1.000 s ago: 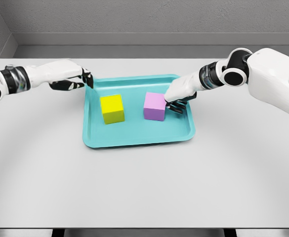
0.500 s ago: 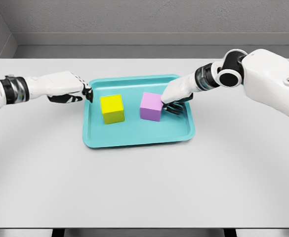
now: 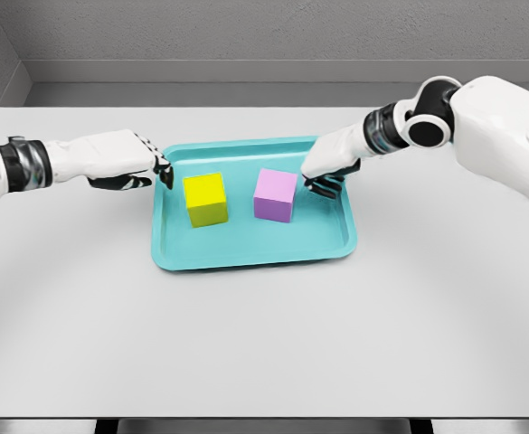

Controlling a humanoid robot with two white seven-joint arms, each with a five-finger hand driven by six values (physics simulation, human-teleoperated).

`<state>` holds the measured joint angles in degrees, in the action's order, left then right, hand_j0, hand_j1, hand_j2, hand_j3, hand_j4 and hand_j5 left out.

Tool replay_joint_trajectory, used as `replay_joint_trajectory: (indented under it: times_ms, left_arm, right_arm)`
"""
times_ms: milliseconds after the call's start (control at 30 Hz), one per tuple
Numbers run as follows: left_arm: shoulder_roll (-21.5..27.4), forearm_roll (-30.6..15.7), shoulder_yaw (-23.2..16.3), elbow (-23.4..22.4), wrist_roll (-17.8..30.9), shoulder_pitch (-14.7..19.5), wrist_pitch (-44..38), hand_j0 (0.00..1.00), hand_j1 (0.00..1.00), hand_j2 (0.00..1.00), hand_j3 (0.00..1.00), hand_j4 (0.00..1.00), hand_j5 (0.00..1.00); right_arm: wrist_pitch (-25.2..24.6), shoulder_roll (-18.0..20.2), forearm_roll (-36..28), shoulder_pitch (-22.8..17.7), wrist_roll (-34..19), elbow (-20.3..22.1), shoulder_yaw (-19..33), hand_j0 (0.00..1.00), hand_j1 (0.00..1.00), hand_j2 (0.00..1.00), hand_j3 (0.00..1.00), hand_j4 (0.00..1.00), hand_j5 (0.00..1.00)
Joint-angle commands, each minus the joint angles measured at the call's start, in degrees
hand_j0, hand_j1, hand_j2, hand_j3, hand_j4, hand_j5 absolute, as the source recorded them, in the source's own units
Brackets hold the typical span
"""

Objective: Push two cubes

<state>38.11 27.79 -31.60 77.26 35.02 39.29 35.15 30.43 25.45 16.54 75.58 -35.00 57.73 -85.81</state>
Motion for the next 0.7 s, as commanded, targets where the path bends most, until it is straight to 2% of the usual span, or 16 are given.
replay_joint_trajectory:
  times_ms: [0, 167, 467, 667]
  left_arm:
    - [-0.76, -0.01, -0.04, 0.17, -0.02, 0.0, -0.15, 0.53, 0.53, 0.53, 0.53, 0.53, 0.53]
    - [-1.64, 0.78, -0.04, 0.09, -0.02, -1.05, -0.15, 0.53, 0.53, 0.53, 0.53, 0.53, 0.53]
    - [-1.55, 0.78, 0.05, -0.44, -0.02, -1.58, -0.15, 0.53, 0.53, 0.53, 0.53, 0.53, 0.53]
    - [-1.64, 1.22, -0.04, -0.88, -0.02, -2.11, -0.15, 0.53, 0.53, 0.53, 0.53, 0.53, 0.53]
  right_arm:
    - [-0.02, 0.92, -0.11, 0.0, 0.0, 0.02, -0.94, 0.11, 0.11, 0.11, 0.11, 0.11, 0.11]
    - [-0.38, 0.66, -0.19, 2.73, 0.0, -0.07, -6.12, 0.12, 0.12, 0.12, 0.12, 0.12, 0.12]
    - [-1.34, -0.4, -0.28, 3.25, 0.0, 0.02, -8.85, 0.12, 0.12, 0.12, 0.12, 0.12, 0.12]
    - [-2.84, -2.42, -0.28, 3.34, 0.0, -0.42, -10.25, 0.12, 0.12, 0.12, 0.12, 0.12, 0.12]
